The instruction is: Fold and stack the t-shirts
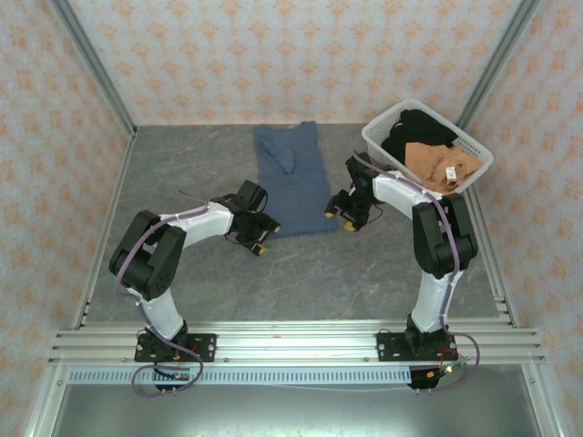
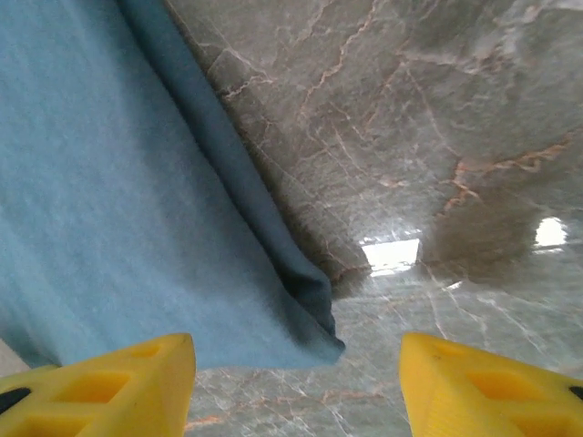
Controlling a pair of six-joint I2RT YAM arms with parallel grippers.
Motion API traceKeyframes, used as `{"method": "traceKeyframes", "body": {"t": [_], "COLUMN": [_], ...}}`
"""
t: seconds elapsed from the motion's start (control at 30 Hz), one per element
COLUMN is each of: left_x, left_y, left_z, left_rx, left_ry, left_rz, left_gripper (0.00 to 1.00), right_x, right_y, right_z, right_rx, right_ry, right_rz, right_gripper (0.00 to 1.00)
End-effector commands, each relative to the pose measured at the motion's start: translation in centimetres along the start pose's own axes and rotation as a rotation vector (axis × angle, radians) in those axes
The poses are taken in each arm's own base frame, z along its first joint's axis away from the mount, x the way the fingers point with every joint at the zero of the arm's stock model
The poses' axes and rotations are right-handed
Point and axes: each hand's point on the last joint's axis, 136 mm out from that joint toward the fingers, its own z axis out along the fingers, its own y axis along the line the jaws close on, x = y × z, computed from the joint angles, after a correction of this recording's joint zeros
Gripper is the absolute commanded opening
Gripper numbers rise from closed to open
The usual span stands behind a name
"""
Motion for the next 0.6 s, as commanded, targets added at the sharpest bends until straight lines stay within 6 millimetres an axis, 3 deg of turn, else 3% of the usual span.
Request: {"method": "traceKeyframes", "body": {"t": [0.0,0.07,0.17,0.4,0.47,0.57], "left_x": [-0.8,-1.0,-1.4,-2.8,-3.0,-2.5], "left_y": [-2.8,-3.4,-4.4,-6.2,-5.6,-4.2], "left_z": [1.4,1.7,2.5,2.1,1.4,0.4], "left_rx": [0.105,0.120,0.142,0.156,0.125,0.089], "left_ry": [-0.028,-0.035,-0.035,-0.083,-0.102,-0.100], "left_rz": [-0.033,-0.039,-0.045,-0.028,0.000,0.024], "left_gripper": [0.59,0.57,0.44,0.03,0.00,0.00], "right_x": [-0.4,-0.4,-0.6,-0.9,-0.6,0.5], "right_y": [1.0,0.7,1.0,1.1,0.8,-0.1], "right_z": [1.1,1.8,2.8,3.1,2.6,1.7], "right_rx": [-0.056,-0.050,-0.068,-0.065,-0.044,-0.012], "right_ry": [0.003,0.014,0.024,0.019,0.010,0.003], "right_rz": [0.027,0.043,0.069,0.113,0.117,0.115], "right_gripper": [0.60,0.58,0.50,0.13,0.03,0.00]}}
